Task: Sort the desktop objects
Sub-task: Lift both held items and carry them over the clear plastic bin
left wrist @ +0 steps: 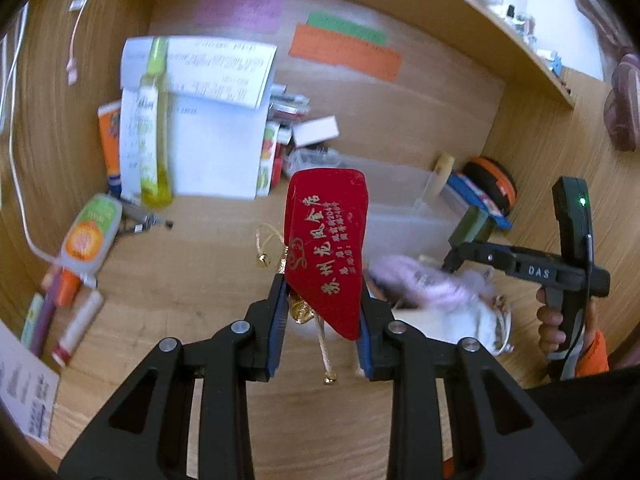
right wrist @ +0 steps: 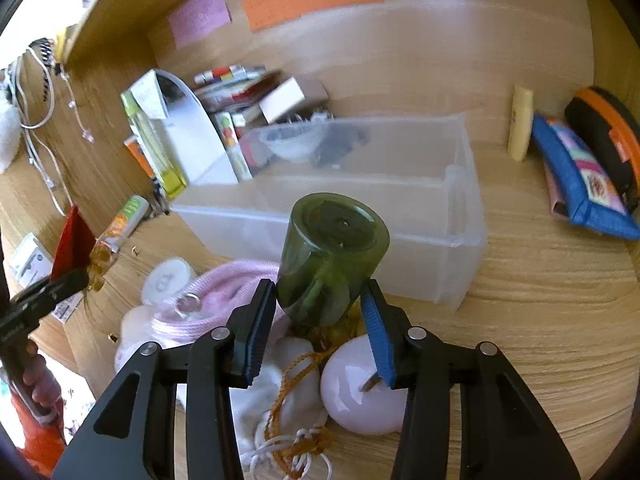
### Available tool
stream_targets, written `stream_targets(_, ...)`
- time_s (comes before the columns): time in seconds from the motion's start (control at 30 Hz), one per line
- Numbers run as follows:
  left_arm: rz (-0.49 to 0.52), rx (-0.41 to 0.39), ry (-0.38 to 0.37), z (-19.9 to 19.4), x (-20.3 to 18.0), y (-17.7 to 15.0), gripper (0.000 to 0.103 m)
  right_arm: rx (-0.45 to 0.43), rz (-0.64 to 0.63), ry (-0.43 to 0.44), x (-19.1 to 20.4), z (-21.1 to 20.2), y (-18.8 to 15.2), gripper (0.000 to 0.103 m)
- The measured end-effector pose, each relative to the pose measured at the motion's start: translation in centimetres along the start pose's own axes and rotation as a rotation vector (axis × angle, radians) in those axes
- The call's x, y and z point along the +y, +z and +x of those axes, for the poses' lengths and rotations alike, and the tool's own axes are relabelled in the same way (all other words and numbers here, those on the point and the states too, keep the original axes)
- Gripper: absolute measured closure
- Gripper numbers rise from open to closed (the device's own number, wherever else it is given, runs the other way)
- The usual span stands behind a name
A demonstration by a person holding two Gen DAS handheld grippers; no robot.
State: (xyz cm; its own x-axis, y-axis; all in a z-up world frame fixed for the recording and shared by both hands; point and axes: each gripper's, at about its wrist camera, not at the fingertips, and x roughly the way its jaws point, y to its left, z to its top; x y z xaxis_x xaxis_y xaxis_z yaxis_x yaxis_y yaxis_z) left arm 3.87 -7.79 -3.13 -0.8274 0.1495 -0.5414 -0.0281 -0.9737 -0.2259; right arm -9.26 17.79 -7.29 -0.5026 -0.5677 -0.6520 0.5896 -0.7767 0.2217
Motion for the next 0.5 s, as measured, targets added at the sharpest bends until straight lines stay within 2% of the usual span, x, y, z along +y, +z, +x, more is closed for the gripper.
stream_targets(0.17,0.036,-0.03,-0.013,0.1,-1.4,2.1,0.073,-0.067,-0.023,-0.017,0.1,-2.6,1.0,0.063)
stream_targets(0.5,0.07,-0.022,-0.007,2.3,-3.5,6.0,0.073,-0.145,-0.033,-0.039,-0.8,-5.6,3.9,0.062)
